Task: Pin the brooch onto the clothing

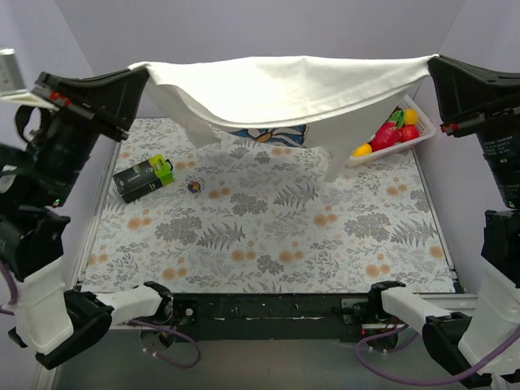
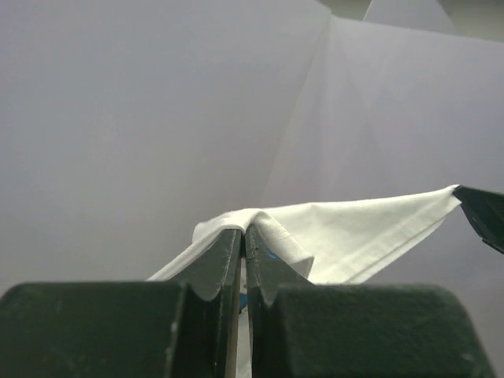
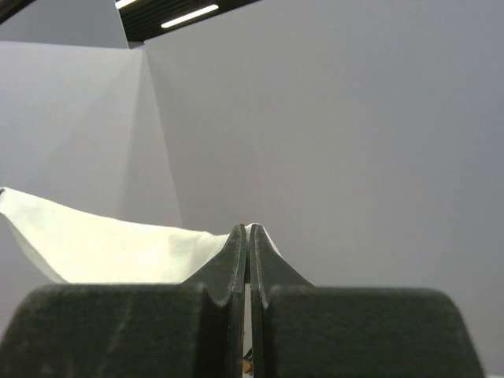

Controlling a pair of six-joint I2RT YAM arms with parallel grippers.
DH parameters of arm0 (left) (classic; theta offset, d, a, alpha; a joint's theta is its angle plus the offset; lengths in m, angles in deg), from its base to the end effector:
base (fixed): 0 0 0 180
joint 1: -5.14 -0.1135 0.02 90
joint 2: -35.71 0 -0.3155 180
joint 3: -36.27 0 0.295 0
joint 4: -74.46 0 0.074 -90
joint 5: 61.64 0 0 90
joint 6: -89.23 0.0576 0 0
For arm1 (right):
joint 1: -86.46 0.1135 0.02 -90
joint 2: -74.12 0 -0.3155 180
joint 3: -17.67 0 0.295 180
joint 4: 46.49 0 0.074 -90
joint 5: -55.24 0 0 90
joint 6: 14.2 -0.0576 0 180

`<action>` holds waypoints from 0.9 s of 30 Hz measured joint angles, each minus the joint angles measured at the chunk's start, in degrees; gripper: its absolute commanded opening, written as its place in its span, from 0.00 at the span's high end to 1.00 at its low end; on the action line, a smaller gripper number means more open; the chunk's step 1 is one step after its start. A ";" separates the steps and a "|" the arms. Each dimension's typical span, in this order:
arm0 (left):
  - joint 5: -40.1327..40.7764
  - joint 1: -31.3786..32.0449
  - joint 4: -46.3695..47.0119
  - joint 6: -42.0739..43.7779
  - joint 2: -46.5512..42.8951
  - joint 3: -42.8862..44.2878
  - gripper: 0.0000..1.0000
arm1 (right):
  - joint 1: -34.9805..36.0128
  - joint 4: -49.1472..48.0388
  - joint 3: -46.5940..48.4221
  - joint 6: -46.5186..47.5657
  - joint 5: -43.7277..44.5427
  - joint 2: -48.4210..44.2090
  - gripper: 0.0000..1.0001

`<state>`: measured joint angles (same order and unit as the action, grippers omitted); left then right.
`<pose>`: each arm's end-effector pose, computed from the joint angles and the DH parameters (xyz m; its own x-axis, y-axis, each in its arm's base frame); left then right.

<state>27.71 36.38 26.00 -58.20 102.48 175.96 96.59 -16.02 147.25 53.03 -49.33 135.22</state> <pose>0.0869 -0.0535 0.7399 -0.2539 -0.8316 -0.4940 0.5823 0.2764 -0.7646 0.0742 0.0280 0.7440 0.4176 0.4551 -0.7865 -0.5715 0.8044 0.1621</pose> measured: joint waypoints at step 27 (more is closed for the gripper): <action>5.40 -4.20 -1.03 2.12 14.25 -7.61 1.00 | 0.00 -1.81 -6.29 0.37 -0.94 13.29 0.99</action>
<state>33.11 32.19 24.97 -56.08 116.73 168.36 96.59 -17.83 140.96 53.40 -50.27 148.51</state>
